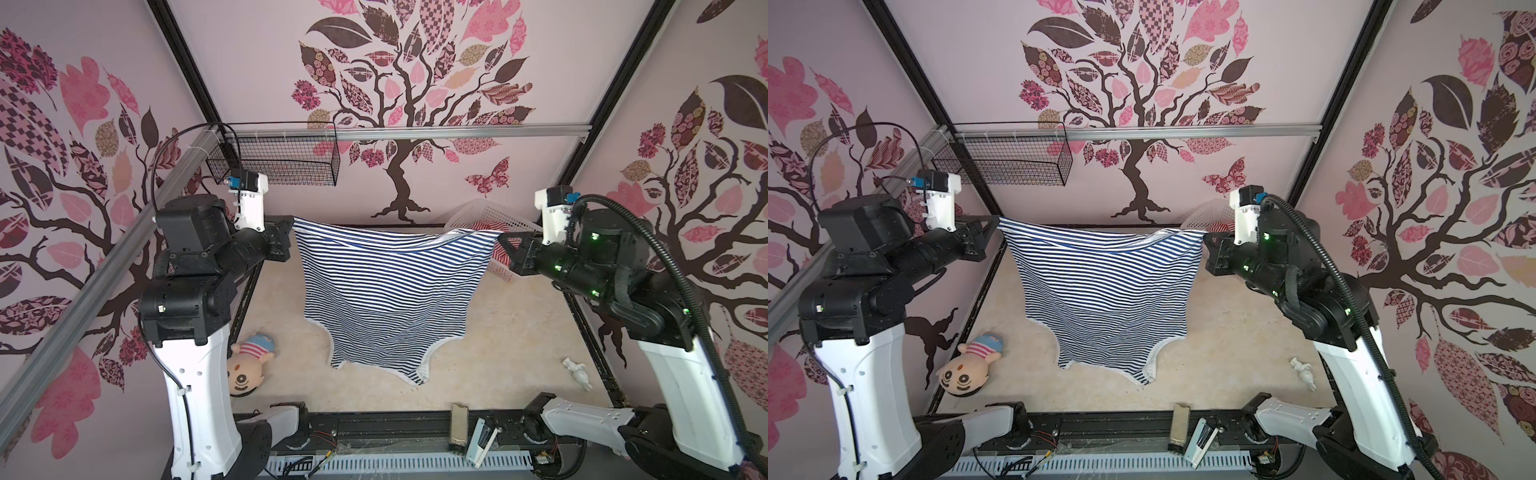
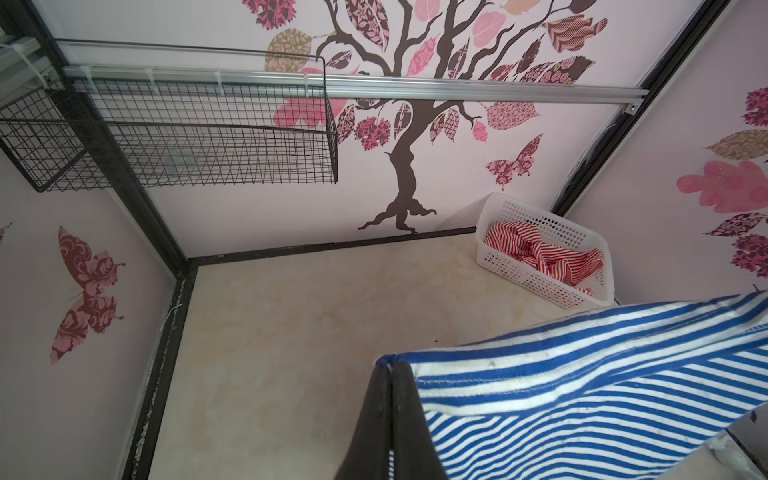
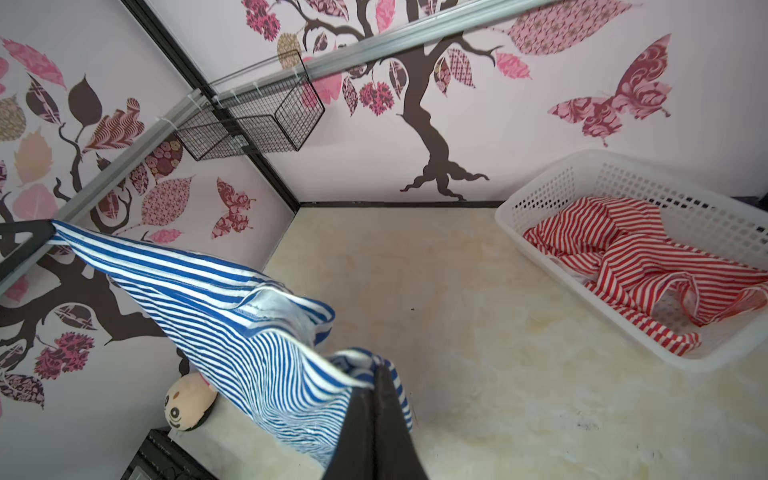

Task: Fold and stack the tank tops
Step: 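Lift the tank top high with both grippers, stretching it between them, then lower the stretched tank top flat, moving both grippers farther from the robot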

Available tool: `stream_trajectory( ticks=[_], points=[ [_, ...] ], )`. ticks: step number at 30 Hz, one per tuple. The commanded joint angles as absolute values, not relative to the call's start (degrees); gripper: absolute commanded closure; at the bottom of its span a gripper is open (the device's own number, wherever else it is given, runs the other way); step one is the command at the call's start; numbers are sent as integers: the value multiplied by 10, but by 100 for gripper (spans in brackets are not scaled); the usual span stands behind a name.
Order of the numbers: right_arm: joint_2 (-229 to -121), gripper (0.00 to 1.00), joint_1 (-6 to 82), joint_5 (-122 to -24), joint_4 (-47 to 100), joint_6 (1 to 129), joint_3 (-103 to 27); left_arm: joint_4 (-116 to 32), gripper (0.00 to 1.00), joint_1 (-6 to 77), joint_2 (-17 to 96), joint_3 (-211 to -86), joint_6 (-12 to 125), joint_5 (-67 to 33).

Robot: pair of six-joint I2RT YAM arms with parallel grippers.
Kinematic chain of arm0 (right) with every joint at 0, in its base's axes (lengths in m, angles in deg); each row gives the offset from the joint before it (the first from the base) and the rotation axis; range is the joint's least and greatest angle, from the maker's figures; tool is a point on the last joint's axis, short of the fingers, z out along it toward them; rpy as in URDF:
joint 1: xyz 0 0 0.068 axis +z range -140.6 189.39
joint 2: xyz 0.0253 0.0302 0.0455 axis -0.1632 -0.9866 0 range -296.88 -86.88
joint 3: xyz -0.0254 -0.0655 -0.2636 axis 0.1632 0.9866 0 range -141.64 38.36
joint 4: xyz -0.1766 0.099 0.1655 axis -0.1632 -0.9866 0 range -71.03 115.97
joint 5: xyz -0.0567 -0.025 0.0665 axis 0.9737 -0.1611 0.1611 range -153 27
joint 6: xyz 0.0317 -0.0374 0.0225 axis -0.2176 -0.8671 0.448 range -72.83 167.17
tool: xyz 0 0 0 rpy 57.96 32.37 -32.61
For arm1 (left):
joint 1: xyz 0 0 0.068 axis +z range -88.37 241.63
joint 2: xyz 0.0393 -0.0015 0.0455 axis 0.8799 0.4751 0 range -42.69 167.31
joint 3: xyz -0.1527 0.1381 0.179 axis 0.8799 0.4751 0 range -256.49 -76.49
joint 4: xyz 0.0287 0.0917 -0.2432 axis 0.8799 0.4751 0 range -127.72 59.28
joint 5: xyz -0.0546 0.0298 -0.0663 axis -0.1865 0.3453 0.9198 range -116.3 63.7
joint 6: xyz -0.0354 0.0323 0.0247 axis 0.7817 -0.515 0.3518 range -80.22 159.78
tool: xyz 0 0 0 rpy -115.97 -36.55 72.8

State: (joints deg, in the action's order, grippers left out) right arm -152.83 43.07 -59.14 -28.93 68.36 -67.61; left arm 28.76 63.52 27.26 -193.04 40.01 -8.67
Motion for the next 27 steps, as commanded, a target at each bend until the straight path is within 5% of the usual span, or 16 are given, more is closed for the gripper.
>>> stream_trajectory(
  ticks=[1, 11, 27],
  points=[
    [-1526, 100, 430, -618, -250, 695, -630, 239, 100, 638, 272, -1887, 373, -117],
    [-1594, 100, 430, -600, -176, 701, -497, 86, 100, 629, 429, -1779, 334, -97],
    [-1639, 100, 429, -430, -190, 717, -378, 73, 100, 407, 853, -2108, 278, -238]
  ],
)
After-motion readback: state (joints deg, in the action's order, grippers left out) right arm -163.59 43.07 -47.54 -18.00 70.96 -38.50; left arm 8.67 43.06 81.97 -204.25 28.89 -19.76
